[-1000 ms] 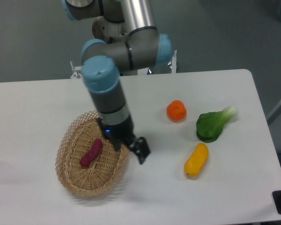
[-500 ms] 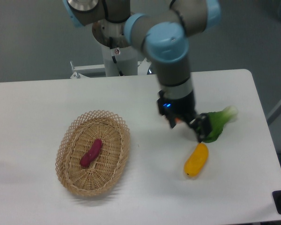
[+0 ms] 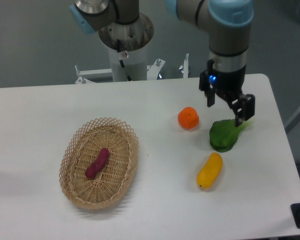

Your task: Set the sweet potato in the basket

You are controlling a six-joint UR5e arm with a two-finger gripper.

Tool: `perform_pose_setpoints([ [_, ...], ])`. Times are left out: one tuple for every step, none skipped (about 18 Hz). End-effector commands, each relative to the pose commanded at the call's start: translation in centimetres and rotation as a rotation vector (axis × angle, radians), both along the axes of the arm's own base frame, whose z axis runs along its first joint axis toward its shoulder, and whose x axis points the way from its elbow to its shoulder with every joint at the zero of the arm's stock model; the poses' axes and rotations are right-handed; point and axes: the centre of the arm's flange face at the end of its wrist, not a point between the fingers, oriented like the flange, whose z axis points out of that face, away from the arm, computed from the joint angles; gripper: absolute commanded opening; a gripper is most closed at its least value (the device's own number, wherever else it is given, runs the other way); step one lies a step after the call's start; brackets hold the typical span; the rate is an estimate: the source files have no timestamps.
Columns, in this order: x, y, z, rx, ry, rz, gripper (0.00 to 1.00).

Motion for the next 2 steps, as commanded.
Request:
perform_pose_setpoints([
  [0.0, 0.0, 0.0, 0.0, 0.0, 0.0, 1.0],
  [0.07, 0.08, 0.0, 0.001, -0.001, -0.002, 1.0],
])
